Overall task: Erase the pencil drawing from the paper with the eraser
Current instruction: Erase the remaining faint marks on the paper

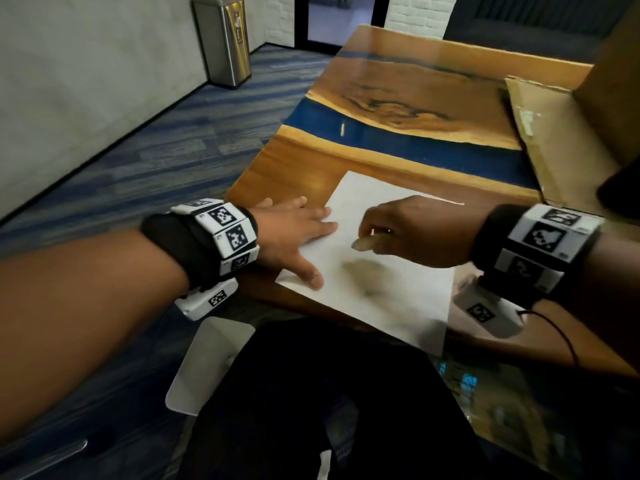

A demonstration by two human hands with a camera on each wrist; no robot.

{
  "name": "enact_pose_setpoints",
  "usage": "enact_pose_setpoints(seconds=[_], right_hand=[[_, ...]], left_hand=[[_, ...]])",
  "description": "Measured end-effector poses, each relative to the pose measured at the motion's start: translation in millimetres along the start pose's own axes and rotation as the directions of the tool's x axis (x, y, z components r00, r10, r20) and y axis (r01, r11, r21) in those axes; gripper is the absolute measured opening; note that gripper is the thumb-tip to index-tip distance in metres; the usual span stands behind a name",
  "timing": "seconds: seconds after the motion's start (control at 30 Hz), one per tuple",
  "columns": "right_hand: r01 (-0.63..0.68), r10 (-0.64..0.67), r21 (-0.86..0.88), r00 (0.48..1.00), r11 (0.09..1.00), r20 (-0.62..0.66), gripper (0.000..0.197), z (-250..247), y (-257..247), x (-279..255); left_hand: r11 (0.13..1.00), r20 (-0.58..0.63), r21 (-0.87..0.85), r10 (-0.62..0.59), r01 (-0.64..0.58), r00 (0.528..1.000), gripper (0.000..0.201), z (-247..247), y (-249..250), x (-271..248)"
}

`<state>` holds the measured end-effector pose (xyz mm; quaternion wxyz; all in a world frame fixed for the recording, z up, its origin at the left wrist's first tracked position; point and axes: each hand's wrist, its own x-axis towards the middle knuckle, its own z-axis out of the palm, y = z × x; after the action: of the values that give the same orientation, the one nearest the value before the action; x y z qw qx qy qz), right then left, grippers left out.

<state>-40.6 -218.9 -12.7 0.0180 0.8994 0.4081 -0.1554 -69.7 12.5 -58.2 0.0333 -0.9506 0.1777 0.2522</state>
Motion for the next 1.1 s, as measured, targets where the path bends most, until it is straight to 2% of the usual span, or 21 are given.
enact_pose_setpoints(seconds=[0.03, 0.17, 0.23, 0.3, 0.33, 0.37, 0.47, 0.5, 0.6, 0.67, 0.7, 0.77, 0.8, 0.87, 0.9, 0.93, 0.97, 1.0, 1.07, 1.1], right_hand=[[0.01, -0.01, -0.023, 1.0, 1.0, -0.012, 0.019, 1.5, -1.2, 13.3], [-0.11, 0.105, -0.155, 0.994, 0.982, -0.039, 0.022, 9.3, 8.8, 42.2], [0.011, -0.011, -0.082, 1.0, 0.997, -0.005, 0.025, 18.9, -4.7, 39.8], [0.204, -0.203, -0.026, 0.978, 0.979, 0.047, 0.025, 27.9, -26.3, 32.0], [0.254, -0.252, -0.026, 0.966, 0.967, 0.064, 0.024, 30.0, -30.2, 31.3], [0.246, -0.244, -0.05, 0.969, 0.968, 0.044, 0.023, 26.8, -27.3, 34.7], [0.033, -0.044, -0.14, 0.996, 0.99, -0.075, 0.023, 17.5, 2.2, 50.4], [0.014, -0.028, -0.15, 0.996, 0.989, -0.088, 0.024, 18.6, 4.9, 51.6], [0.256, -0.256, -0.061, 0.967, 0.965, 0.011, 0.027, 28.5, -21.3, 42.0], [0.315, -0.313, -0.054, 0.949, 0.948, 0.045, 0.024, 28.8, -22.8, 38.5], [0.263, -0.262, -0.11, 0.965, 0.958, 0.027, 0.023, 24.5, -12.3, 43.4], [0.08, -0.09, -0.203, 0.995, 0.976, -0.041, 0.022, 14.7, 9.8, 48.4], [0.069, -0.085, -0.214, 0.994, 0.974, -0.066, 0.022, 14.8, 14.3, 47.6], [0.212, -0.216, -0.156, 0.976, 0.965, -0.009, 0.023, 21.9, 0.2, 38.3], [0.327, -0.325, -0.12, 0.945, 0.937, 0.034, 0.024, 25.3, -11.6, 28.9], [0.385, -0.379, -0.093, 0.922, 0.918, 0.072, 0.025, 28.5, -16.2, 23.0], [0.373, -0.366, -0.09, 0.926, 0.923, 0.09, 0.025, 25.9, -13.3, 21.1], [0.295, -0.288, -0.12, 0.955, 0.948, 0.07, 0.025, 21.6, -2.9, 26.0], [0.112, -0.122, -0.231, 0.992, 0.966, -0.028, 0.023, 14.5, 20.1, 30.9], [0.093, -0.11, -0.238, 0.992, 0.967, -0.06, 0.023, 16.0, 24.6, 29.7]], left_hand=[[1.0, 0.005, -0.007, 0.002, -0.002, 1.0, 0.113, -1.0, 0.6, 1.9], [1.0, 0.022, -0.007, 0.009, -0.009, 1.0, 0.115, 0.4, -2.3, 5.2], [1.0, 0.024, -0.015, 0.018, -0.018, 1.0, 0.117, 1.0, -4.8, 6.1], [0.999, 0.031, -0.035, 0.026, -0.025, 0.999, 0.118, 0.0, -5.7, 6.4], [0.999, 0.034, -0.04, 0.028, -0.027, 0.999, 0.118, -0.5, -5.1, 6.1], [0.999, 0.033, -0.035, 0.03, -0.029, 0.999, 0.119, -0.9, -5.1, 6.6], [1.0, 0.034, -0.007, 0.022, -0.022, 0.999, 0.121, -2.8, -3.9, 7.4], [1.0, 0.034, -0.01, 0.016, -0.016, 0.999, 0.122, -2.4, -3.8, 7.5], [0.999, 0.033, -0.046, 0.013, -0.012, 0.999, 0.122, -2.7, -3.3, 5.7], [0.999, 0.037, -0.041, 0.018, -0.016, 0.999, 0.122, -4.7, -1.8, 5.8], [1.0, 0.042, -0.025, 0.015, -0.014, 0.999, 0.122, -5.4, -1.2, 6.4], [1.0, 0.057, 0.0, 0.006, -0.006, 0.998, 0.122, -7.0, -0.7, 7.7], [1.0, 0.062, 0.001, 0.005, -0.005, 0.998, 0.122, -7.6, -0.6, 8.0], [1.0, 0.066, -0.001, 0.005, -0.005, 0.998, 0.124, -7.3, -0.9, 8.6], [1.0, 0.07, 0.001, 0.006, -0.006, 0.998, 0.124, -7.4, -0.4, 9.1], [1.0, 0.073, 0.009, 0.009, -0.01, 0.997, 0.124, -8.2, -0.1, 9.6], [1.0, 0.079, 0.019, 0.01, -0.011, 0.997, 0.123, -9.6, 0.9, 9.4], [1.0, 0.088, 0.027, 0.006, -0.008, 0.996, 0.121, -10.9, 2.0, 9.1], [0.999, 0.095, 0.035, 0.001, -0.005, 0.995, 0.119, -13.4, 4.1, 8.1], [0.999, 0.096, 0.038, 0.002, -0.006, 0.995, 0.119, -13.8, 5.2, 7.9]])
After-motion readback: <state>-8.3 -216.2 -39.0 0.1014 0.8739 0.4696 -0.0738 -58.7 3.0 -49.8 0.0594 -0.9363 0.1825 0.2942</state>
